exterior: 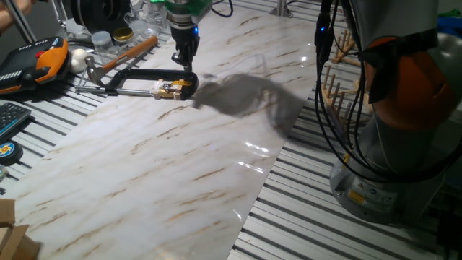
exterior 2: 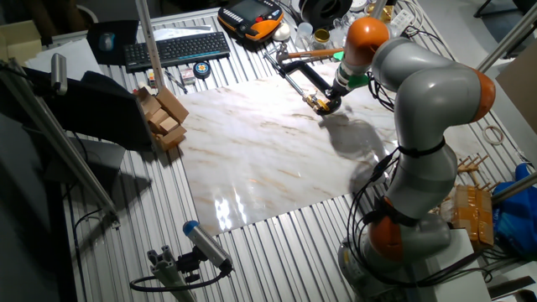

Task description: Turn off the water tap

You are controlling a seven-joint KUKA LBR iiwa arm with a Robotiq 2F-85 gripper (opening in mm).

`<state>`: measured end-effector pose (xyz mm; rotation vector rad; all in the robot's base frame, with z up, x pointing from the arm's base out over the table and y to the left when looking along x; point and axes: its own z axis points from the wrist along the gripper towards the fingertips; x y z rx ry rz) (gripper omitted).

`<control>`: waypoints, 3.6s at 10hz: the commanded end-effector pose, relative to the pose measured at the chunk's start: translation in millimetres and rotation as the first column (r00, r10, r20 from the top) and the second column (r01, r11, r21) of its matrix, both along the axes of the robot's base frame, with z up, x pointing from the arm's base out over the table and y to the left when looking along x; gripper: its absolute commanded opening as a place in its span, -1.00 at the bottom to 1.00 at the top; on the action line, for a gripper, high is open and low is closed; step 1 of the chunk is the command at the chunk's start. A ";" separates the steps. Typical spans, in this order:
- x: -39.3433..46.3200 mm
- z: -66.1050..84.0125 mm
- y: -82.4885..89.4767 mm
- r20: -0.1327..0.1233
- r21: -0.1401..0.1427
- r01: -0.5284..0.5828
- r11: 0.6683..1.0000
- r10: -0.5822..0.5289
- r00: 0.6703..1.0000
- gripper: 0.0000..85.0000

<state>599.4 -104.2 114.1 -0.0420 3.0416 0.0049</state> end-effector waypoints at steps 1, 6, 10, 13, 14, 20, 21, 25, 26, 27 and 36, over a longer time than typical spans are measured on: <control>0.2 -0.7 -0.4 0.001 -0.003 -0.002 1.000 0.002 1.000 -1.00; 0.8 -13.6 -8.4 0.008 0.017 0.010 1.000 -0.010 1.000 -1.00; 0.0 -20.7 -8.7 0.004 0.025 0.041 0.999 -0.041 0.999 -1.00; 1.1 -26.3 -7.1 0.011 0.028 0.070 0.997 -0.070 0.997 -1.00; 1.9 -28.4 -6.8 0.013 0.031 0.076 0.997 -0.076 0.997 -1.00; 3.0 -31.6 -6.0 0.023 0.045 0.132 0.990 -0.133 0.991 -1.00; 3.0 -31.7 -5.8 0.020 0.048 0.138 0.989 -0.139 0.990 -1.00; 2.3 -33.2 -4.2 0.014 0.058 0.151 0.987 -0.152 0.988 -1.00; 2.0 -33.6 -3.7 0.015 0.059 0.154 0.986 -0.155 0.988 -1.00; 1.9 -33.9 -3.3 0.015 0.059 0.156 0.986 -0.157 0.987 -1.00; -2.8 -32.5 3.9 0.005 0.065 0.169 0.983 -0.170 0.985 -1.00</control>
